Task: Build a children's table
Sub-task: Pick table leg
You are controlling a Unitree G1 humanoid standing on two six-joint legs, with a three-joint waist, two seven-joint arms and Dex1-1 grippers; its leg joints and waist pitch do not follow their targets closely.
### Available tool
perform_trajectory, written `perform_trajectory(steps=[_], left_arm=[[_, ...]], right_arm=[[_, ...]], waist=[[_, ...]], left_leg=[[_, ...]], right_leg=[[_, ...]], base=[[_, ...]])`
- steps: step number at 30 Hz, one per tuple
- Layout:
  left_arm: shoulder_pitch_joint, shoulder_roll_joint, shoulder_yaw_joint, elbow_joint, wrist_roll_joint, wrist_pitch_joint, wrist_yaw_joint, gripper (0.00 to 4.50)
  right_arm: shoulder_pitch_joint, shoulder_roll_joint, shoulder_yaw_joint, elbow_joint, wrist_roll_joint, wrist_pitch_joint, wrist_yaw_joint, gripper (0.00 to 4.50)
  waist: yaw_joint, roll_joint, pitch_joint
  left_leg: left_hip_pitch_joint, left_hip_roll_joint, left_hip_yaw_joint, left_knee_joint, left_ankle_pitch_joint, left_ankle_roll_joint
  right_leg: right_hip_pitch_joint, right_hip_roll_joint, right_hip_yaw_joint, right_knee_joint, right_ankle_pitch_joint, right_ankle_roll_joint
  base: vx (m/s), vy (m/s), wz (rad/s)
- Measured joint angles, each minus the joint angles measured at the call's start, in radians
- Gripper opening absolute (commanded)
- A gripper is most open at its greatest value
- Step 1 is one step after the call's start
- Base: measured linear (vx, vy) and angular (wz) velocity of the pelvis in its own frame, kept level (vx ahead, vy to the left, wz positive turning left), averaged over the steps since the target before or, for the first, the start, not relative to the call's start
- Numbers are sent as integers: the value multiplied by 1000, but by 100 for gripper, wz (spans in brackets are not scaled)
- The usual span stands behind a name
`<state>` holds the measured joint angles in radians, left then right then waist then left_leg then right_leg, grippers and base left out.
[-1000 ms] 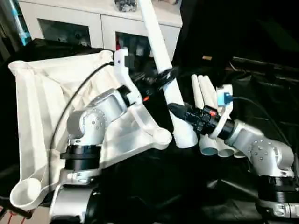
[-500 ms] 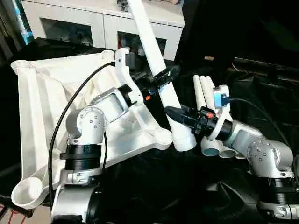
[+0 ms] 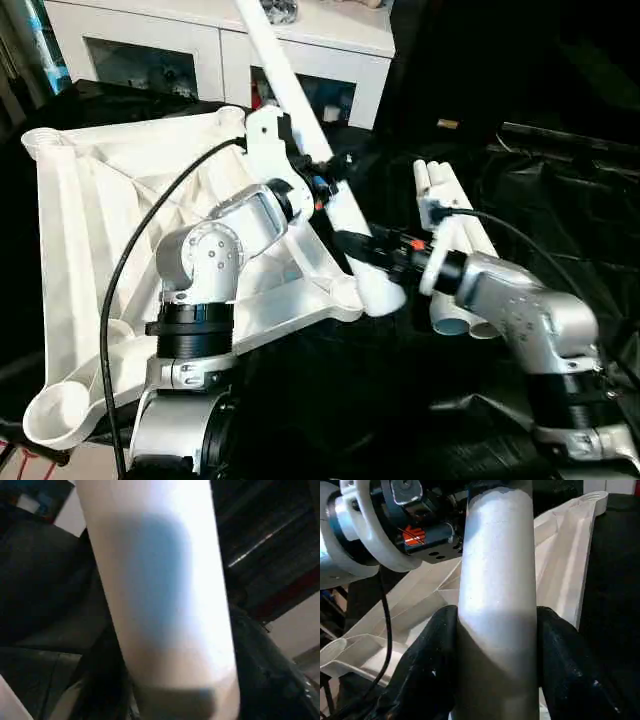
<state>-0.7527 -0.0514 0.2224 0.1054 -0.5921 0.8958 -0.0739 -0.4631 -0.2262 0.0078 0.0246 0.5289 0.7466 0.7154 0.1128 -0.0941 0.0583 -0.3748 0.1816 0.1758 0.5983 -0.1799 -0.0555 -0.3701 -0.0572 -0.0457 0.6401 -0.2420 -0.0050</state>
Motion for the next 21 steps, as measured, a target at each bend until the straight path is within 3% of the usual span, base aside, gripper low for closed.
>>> perform_trajectory(steps=[5, 9, 10, 11, 17, 21], left_arm=[[0, 1, 6, 0, -14, -9, -12, 212], [-3, 30, -34, -1, -3, -30, -57, 205], [-5, 37, -45, -3, 0, -34, -75, 204], [-5, 51, -64, -4, 0, -37, -106, 202], [-5, 141, -181, -17, 4, -77, -366, 183], [-12, 156, -212, -17, -2, -97, -459, 183]], right_arm=[[-2, 7, 2, 0, -6, -8, -3, 186], [-9, 6, 3, 2, -2, -5, 0, 186], [-12, 5, 3, 4, 4, 1, 4, 242], [-15, -5, 3, 5, 16, 15, 16, 256], [-21, -123, 3, -2, 70, 82, 165, 298], [-21, -170, 16, -3, 93, 112, 243, 298]], waist=[[1, -1, 1], [1, -2, 1], [1, -2, 1], [2, -2, 1], [4, -2, 1], [2, -2, 1]], left_leg=[[-1, 0, 0, 0, 0, 0], [-1, 0, 0, 0, 0, 0], [-1, 0, 0, -1, 0, 0], [-1, 0, 0, -1, 0, 0], [-2, 0, 0, -1, 0, 1], [-2, 0, 0, -1, 0, 1]], right_leg=[[0, 0, 0, -1, 0, 0], [0, 0, 0, -2, 0, 1], [0, 0, 0, -2, 0, 1], [0, 0, 0, -2, 0, 1], [0, 0, 0, -4, 1, 2], [0, 0, 0, -4, 1, 2]], base=[[0, 0, 0], [0, 0, 0], [0, 0, 0], [0, 0, 0], [0, 0, 0], [0, 0, 0]])
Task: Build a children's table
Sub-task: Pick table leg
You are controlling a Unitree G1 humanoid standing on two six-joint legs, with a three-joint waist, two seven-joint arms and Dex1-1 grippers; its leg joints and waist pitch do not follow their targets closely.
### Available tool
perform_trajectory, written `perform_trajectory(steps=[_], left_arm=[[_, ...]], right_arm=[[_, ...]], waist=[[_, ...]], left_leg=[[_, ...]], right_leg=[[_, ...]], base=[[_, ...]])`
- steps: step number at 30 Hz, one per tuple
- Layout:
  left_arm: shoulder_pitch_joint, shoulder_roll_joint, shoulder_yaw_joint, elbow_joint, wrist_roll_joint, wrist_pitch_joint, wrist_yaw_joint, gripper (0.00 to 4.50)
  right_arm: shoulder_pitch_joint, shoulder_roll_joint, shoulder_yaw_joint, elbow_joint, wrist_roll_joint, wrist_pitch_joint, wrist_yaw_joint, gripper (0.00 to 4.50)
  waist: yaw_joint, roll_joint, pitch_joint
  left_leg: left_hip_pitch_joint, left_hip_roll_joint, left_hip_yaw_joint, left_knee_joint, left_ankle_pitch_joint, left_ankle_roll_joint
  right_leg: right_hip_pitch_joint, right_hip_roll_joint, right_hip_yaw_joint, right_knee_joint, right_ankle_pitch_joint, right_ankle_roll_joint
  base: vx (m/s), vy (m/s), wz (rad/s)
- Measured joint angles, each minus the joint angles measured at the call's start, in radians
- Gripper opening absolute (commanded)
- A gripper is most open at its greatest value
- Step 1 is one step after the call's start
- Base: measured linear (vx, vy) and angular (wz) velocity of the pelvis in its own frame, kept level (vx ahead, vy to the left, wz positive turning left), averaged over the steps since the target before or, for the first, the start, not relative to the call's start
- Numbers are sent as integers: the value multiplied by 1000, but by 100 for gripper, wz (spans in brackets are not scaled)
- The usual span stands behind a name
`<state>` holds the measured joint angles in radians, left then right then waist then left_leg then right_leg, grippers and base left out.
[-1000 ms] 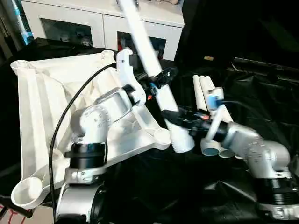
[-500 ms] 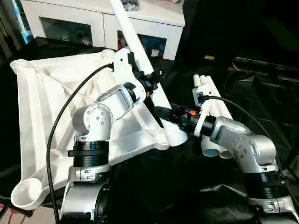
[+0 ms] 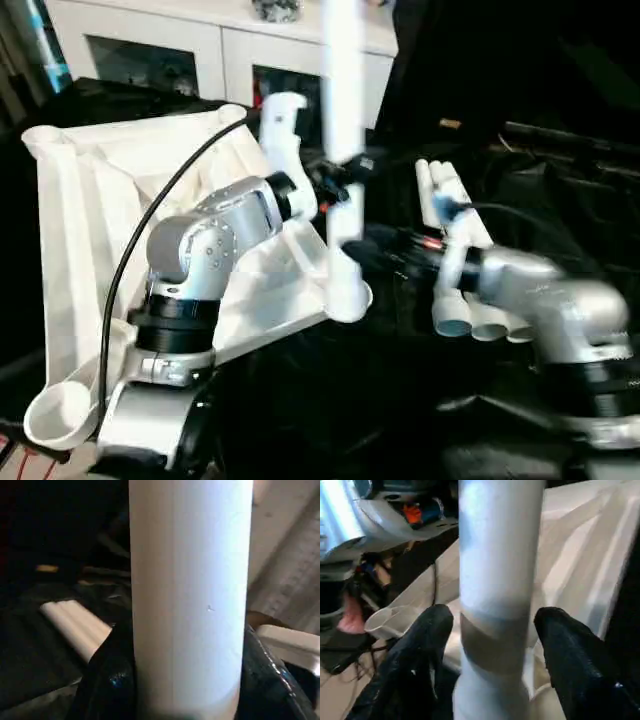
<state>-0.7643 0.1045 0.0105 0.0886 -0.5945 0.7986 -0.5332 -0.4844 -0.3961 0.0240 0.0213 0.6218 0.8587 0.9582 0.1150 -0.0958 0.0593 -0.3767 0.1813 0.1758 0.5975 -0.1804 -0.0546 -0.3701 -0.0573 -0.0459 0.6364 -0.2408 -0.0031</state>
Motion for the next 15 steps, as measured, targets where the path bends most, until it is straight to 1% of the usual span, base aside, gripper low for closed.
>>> perform_trajectory(steps=[3, 7, 11, 15], left_arm=[[-32, 7, -13, 13, -14, -10, -65, 183], [-54, 7, -8, 13, -60, -12, -142, 183], [-53, 5, -9, 13, -75, -11, -183, 183], [-53, 6, -10, 13, -80, -3, -202, 183]], right_arm=[[0, -38, 13, -1, 14, 14, 46, 298], [-2, -44, 30, -1, 18, 33, 82, 298], [-15, -49, 54, -1, 18, 34, 101, 298], [-20, -49, 63, -1, 18, 34, 118, 298]], waist=[[0, 0, 0], [-2, 0, 0], [-2, 0, 0], [0, 0, 0]], left_leg=[[0, 0, 0, 0, 0, 0], [1, 0, 0, 0, 0, 0], [1, 0, 0, 0, 0, 0], [1, 0, 0, 0, 0, 0]], right_leg=[[0, 0, 0, 0, 0, 0], [0, 0, 0, 1, 0, 0], [0, 0, 0, 1, 0, 0], [0, 0, 0, 2, 0, 0]], base=[[0, 0, 0], [0, 0, 0], [0, 0, 0], [0, 0, 0]])
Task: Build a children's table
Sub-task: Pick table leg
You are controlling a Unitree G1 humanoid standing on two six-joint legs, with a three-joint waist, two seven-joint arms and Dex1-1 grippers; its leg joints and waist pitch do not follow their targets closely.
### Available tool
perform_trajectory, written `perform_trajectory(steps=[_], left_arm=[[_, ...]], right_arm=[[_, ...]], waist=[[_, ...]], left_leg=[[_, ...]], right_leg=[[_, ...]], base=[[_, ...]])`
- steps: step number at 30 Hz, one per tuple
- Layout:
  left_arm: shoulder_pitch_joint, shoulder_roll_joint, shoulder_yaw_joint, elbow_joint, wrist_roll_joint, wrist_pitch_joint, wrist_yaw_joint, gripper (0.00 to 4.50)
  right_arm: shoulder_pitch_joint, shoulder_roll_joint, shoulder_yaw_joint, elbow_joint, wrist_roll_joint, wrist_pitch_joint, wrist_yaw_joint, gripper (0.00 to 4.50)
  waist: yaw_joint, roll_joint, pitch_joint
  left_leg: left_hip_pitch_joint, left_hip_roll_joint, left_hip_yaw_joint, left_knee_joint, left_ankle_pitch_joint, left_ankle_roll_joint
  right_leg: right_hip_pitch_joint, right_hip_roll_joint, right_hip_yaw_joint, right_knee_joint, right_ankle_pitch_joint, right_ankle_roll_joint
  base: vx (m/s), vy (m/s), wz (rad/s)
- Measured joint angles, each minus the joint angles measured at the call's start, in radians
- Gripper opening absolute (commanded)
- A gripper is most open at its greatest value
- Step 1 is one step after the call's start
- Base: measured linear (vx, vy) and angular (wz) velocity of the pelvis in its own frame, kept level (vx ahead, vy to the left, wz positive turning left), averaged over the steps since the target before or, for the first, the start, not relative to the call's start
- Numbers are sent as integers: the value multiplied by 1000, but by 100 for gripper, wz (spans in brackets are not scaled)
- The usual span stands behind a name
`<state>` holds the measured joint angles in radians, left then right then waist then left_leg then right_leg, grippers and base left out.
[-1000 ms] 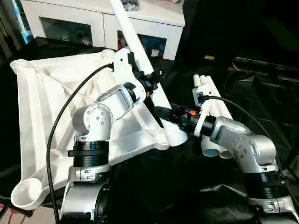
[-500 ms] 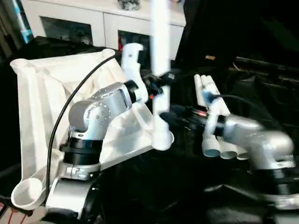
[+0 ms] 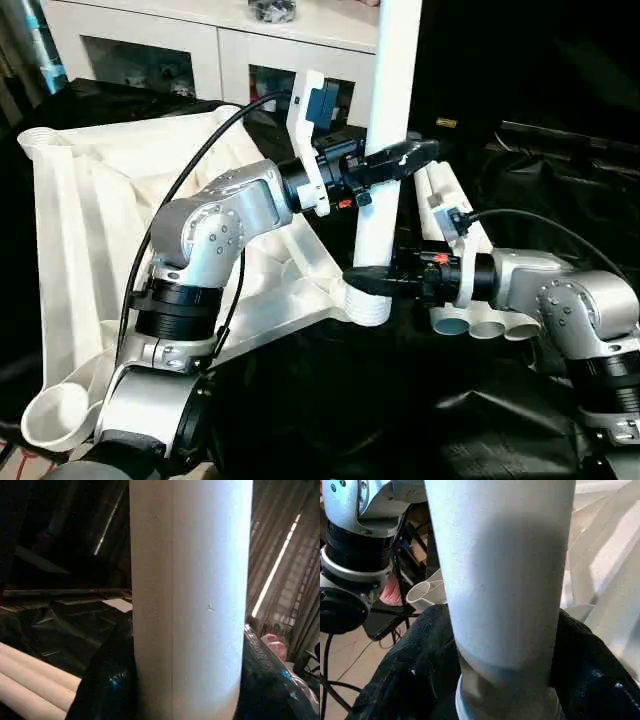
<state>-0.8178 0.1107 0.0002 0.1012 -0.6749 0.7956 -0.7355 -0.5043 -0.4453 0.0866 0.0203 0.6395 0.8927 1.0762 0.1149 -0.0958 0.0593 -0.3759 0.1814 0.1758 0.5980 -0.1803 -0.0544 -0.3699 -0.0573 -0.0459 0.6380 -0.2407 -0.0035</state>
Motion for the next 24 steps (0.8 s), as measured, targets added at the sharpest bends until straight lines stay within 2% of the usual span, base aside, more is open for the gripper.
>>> perform_trajectory(steps=[4, 15, 22, 24], left_arm=[[0, 3, -8, 0, -1, 11, -16, 183], [0, 0, -18, 4, -1, 22, -26, 183], [0, -1, -20, 25, -1, 33, -24, 183], [0, -1, -21, 27, 5, 31, -15, 252]], right_arm=[[0, 0, 1, 0, 0, -2, 17, 298], [2, -12, 21, -8, -6, -13, 25, 206], [21, -12, 31, -10, -16, -36, 24, 195], [24, -8, 31, -9, -20, -44, 20, 192]], waist=[[3, 0, 0], [1, 0, 0], [2, 3, 0], [1, 5, 0]], left_leg=[[0, 0, 0, 0, 0, 0], [1, 0, 0, 1, 0, 0], [1, 0, 0, 1, 0, 0], [1, 0, 0, 2, 0, 0]], right_leg=[[0, 0, 0, 0, 0, 0], [0, 0, 0, 2, 0, 0], [0, 0, 0, 2, 0, 0], [0, 0, 0, 2, 0, 0]], base=[[0, 0, 0], [0, 0, 0], [0, 0, 0], [0, 0, 0]])
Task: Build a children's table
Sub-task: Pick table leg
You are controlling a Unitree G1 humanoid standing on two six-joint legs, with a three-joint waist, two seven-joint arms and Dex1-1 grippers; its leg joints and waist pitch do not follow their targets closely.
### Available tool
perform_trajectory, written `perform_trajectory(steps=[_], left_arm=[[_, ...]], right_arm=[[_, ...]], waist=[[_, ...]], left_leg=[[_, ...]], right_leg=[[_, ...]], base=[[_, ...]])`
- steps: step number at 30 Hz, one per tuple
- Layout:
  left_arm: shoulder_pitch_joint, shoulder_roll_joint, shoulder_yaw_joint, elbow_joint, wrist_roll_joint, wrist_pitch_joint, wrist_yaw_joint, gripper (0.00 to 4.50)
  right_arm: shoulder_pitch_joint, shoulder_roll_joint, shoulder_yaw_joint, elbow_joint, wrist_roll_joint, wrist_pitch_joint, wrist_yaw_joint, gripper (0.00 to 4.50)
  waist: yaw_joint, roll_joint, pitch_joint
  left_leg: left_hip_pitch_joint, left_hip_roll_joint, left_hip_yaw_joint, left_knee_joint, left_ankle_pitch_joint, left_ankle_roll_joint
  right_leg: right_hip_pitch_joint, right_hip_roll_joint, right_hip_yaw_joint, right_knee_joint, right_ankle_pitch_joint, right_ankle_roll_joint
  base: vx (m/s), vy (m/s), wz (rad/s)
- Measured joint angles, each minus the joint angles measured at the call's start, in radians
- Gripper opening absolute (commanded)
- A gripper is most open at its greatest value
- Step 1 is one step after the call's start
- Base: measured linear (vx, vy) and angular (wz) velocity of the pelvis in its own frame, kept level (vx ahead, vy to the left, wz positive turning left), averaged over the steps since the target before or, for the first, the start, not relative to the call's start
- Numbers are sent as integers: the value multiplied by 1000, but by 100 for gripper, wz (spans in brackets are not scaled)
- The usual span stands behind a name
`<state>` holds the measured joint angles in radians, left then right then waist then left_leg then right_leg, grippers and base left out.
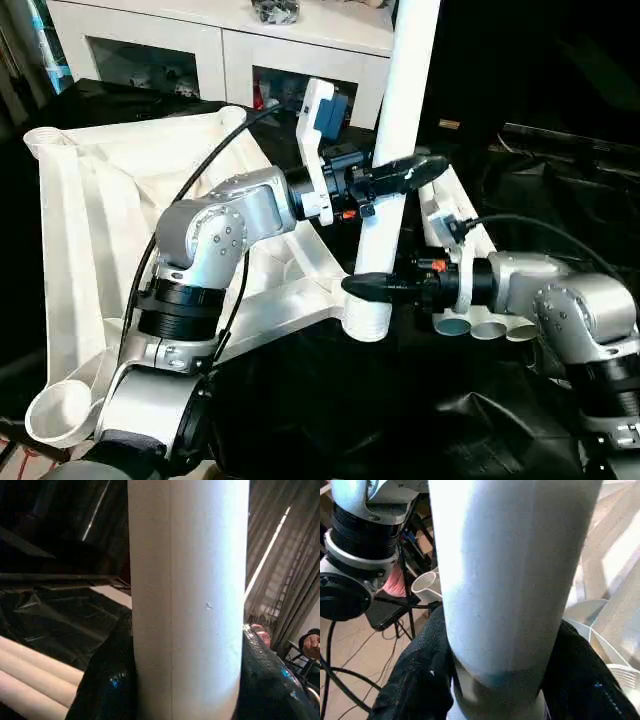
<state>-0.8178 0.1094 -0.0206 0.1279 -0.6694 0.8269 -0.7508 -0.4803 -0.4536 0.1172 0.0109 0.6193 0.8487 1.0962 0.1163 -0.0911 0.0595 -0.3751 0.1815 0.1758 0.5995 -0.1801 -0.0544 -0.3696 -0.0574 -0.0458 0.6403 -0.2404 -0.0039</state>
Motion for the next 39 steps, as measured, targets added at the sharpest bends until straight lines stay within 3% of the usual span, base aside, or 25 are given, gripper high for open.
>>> perform_trajectory(steps=[3, 5, 9, 13, 17, 23, 25, 29, 32, 35, 39], left_arm=[[0, 2, 0, 0, 17, -15, 5, 264], [0, 0, 7, -5, 22, -60, 14, 291], [8, -17, 16, -11, 69, -162, 62, 300], [67, -27, 64, -38, 98, -229, 131, 300], [151, 39, 60, -72, 106, -235, 90, 300], [223, 188, -49, -84, 311, -356, 82, 300], [259, 237, -99, -97, 369, -375, 76, 300], [370, 350, -211, -160, 435, -353, 23, 300], [444, 384, -268, -199, 459, -319, -1, 300], [478, 366, -278, -214, 464, -282, 19, 300], [455, 344, -277, -243, 483, -270, 62, 300]], right_arm=[[1, 21, -1, 3, -7, -15, -26, 191], [3, 78, -13, 23, -18, -48, -78, 190], [3, 137, -38, 47, -25, -85, -155, 190], [0, 208, -77, 82, -42, -146, -268, 190], [-2, 243, -121, 107, -70, -203, -357, 190], [-21, 277, -159, 206, -162, -309, -532, 190], [-24, 279, -163, 207, -179, -318, -568, 190], [-19, 260, -168, 186, -202, -323, -586, 190], [8, 241, -161, 166, -234, -355, -593, 190], [27, 246, -162, 156, -240, -341, -614, 189], [25, 207, -156, 151, -245, -340, -600, 189]], waist=[[-1, 4, 0], [-4, 8, 1], [-2, 14, 4], [-4, 31, 7], [-8, 51, 7], [-19, 56, 8], [-24, 53, 8], [-27, 52, 8], [-25, 53, 8], [-21, 62, 10], [-22, 82, 9]], left_leg=[[1, 0, 0, 0, 0, 0], [1, 0, 0, 0, 0, -1], [1, 0, 0, 0, 1, -1], [1, -1, 0, 1, 0, 0], [1, 0, 0, 0, 0, -1], [1, 0, 0, -1, 1, -3], [1, 0, 0, -2, 1, -2], [-2, 0, 0, -2, 1, -2], [-9, 0, 0, -1, 2, -2], [-11, -1, 0, 1, 2, -1], [-10, -1, 0, 2, 4, -1]], right_leg=[[0, 0, 0, 1, 0, 0], [0, 0, 0, 1, 0, 0], [0, 0, 0, 2, 0, 0], [1, -1, 0, 1, 0, -1], [0, -1, 0, 1, 0, 0], [0, 0, 0, 2, 0, 0], [0, 0, 0, 1, 0, 0], [-4, 0, 1, 1, 0, 0], [-10, 0, 0, 3, 0, 0], [-13, 0, 1, 6, 1, 0], [-11, -1, 2, 6, 4, -1]], base=[[0, 0, 0], [0, 0, 0], [0, 0, 0], [0, 0, 0], [0, 0, 0], [0, 0, 0], [0, 0, 0], [0, 0, 0], [0, 0, 0], [0, 0, 0], [0, 0, 0]])
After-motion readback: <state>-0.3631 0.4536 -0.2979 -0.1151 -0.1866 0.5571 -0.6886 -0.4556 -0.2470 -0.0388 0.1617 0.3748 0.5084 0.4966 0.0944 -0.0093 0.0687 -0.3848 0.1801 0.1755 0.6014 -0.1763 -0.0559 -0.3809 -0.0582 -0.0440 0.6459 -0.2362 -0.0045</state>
